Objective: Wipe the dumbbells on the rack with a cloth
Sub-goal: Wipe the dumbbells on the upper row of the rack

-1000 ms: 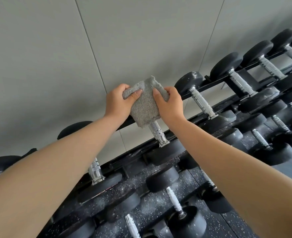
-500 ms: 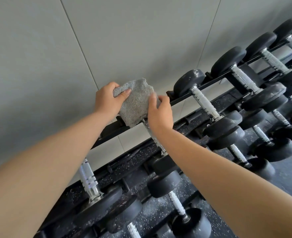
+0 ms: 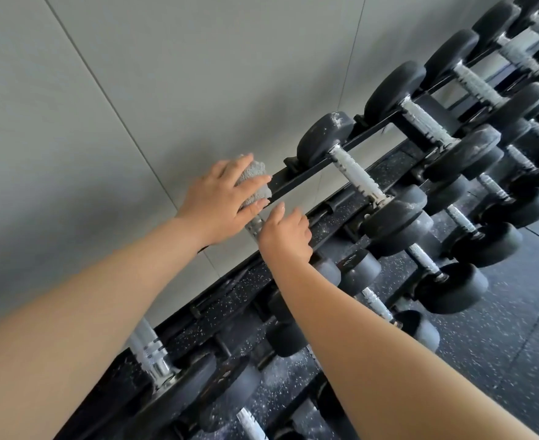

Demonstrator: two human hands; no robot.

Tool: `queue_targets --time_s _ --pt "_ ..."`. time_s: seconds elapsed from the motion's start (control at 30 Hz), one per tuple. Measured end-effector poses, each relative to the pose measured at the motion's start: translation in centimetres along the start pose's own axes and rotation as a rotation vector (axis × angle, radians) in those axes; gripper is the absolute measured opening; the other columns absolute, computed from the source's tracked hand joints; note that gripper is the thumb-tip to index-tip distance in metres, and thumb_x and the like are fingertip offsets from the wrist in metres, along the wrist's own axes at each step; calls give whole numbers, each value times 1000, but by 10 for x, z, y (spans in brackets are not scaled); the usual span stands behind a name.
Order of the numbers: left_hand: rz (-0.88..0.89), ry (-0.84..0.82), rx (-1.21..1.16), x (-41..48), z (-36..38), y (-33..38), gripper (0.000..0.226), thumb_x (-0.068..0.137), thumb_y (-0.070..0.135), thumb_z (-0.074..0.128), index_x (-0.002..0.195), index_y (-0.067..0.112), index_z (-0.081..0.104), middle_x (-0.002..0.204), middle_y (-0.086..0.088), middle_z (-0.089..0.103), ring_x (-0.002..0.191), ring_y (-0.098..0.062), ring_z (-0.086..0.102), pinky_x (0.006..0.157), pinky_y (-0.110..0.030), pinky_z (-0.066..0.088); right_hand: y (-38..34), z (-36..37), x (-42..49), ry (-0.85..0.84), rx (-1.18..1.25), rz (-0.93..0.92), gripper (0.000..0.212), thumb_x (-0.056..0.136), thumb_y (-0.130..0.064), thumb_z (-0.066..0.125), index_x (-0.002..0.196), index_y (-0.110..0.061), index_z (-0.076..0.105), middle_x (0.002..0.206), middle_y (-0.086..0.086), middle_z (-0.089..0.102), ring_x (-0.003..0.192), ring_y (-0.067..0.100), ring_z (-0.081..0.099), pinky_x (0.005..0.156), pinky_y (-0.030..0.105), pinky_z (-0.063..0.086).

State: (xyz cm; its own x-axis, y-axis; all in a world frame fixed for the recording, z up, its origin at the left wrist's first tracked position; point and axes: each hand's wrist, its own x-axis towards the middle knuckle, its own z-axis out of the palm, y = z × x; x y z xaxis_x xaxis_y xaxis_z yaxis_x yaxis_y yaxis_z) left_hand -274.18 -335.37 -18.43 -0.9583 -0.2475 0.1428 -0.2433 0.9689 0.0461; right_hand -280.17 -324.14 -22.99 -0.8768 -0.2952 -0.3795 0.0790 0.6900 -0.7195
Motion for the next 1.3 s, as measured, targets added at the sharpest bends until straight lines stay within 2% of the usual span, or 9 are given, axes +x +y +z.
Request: queue_targets --time_s 0.2,0.33,0.4,0.5,0.67,0.77,0.9,1.1,1.3 --pt "-106 -227 43 37 -21 11 43 98 48 36 136 31 47 144 -2 40 120 -37 48 93 -42 45 5 2 4 26 -51 -33 64 105 -47 14 158 -13 4 166 4 2 152 18 0 120 39 9" --pt "-186 -327 49 65 -22 16 35 98 45 36 114 24 59 120 -8 54 109 -36 53 78 -33 36 0 1 0 28 -98 -39 59 105 -47 15 153 -15 26 158 6 28 145 25 24 114 45 23" --pt "-168 -302 60 68 -23 16 33 97 43 39 106 21 61 114 -10 58 105 -35 55 74 -31 33 -4 -1 -2 -24 -130 -25 56 105 -45 13 136 -14 49 137 10 53 125 32 48 100 45 38" --pt "-147 -205 23 58 -19 14 32 96 44 41 104 21 61 111 -8 58 100 -37 56 72 -31 35 -8 -4 -4 -56 -143 21 61 105 -44 11 123 -11 59 117 12 64 108 33 60 84 40 41" --pt "-115 72 -133 21 -8 4 46 89 50 35 117 27 62 129 5 57 97 -35 62 78 -38 50 -10 -4 -6 -42 -155 33 64 105 -46 10 120 -9 60 116 12 65 106 32 61 85 39 43" --pt "-118 111 -95 11 -8 6 40 92 47 39 122 30 61 130 3 56 94 -37 61 73 -41 50 -7 0 -1 -68 -174 25 65 104 -48 10 122 -10 60 109 11 68 98 31 63 84 38 47" --pt "-162 -39 -1 31 -18 12 37 96 44 35 116 25 60 120 -4 57 97 -37 59 73 -36 45 -4 6 7 -133 -186 7 52 104 -42 15 147 -20 35 104 9 69 93 28 64 81 40 50" --pt "-237 -404 135 86 -23 26 34 95 39 39 113 19 61 121 -10 58 112 -35 54 77 -33 38 -3 4 4 -118 -253 -19 57 105 -42 8 142 -20 45 102 9 62 80 26 50 70 40 37" --pt "-234 -406 72 84 -22 21 33 93 40 41 106 18 62 118 -10 60 109 -34 55 76 -32 38 -7 2 1 -112 -204 30 55 105 -39 8 145 -15 38 106 9 67 87 27 59 73 38 42"
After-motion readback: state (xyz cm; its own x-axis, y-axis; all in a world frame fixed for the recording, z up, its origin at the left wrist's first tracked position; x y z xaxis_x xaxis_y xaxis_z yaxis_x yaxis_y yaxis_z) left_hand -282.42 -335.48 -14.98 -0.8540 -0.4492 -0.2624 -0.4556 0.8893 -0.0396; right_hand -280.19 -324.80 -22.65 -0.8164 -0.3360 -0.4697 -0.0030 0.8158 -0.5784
